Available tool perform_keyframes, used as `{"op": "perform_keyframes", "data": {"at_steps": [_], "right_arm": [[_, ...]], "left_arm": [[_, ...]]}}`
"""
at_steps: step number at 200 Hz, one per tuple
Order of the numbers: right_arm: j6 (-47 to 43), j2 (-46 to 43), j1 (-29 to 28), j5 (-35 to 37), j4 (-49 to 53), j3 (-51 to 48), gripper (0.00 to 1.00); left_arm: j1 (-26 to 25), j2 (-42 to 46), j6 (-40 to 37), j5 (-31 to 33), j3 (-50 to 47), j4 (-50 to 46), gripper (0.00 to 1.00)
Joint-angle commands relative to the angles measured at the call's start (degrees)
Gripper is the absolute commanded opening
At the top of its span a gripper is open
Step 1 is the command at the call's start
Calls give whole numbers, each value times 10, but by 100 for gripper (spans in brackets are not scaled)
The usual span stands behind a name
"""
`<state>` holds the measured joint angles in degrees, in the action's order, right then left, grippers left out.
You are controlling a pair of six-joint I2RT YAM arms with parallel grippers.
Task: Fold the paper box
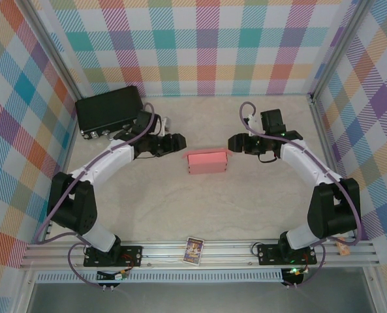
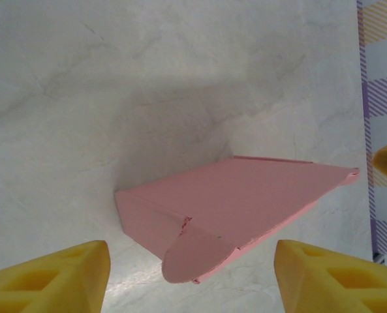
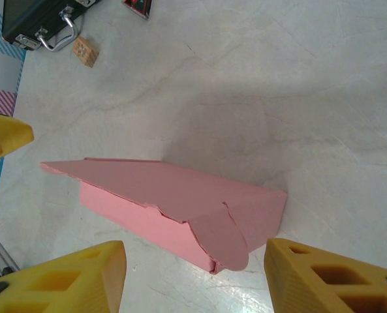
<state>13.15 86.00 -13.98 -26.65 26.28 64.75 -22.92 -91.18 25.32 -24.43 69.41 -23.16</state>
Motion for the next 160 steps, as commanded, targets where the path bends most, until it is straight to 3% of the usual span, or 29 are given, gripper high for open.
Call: {"op": "perform_keyframes", "data": {"at_steps": [1, 160], "right_arm": [[-5, 7, -5, -9, 5, -5, 57], [-20, 28, -22, -15, 26, -2, 52]], "left_arm": [[-13, -20, 4, -21, 17, 2, 61], [-35, -25, -12, -27, 23, -17, 50]]}}
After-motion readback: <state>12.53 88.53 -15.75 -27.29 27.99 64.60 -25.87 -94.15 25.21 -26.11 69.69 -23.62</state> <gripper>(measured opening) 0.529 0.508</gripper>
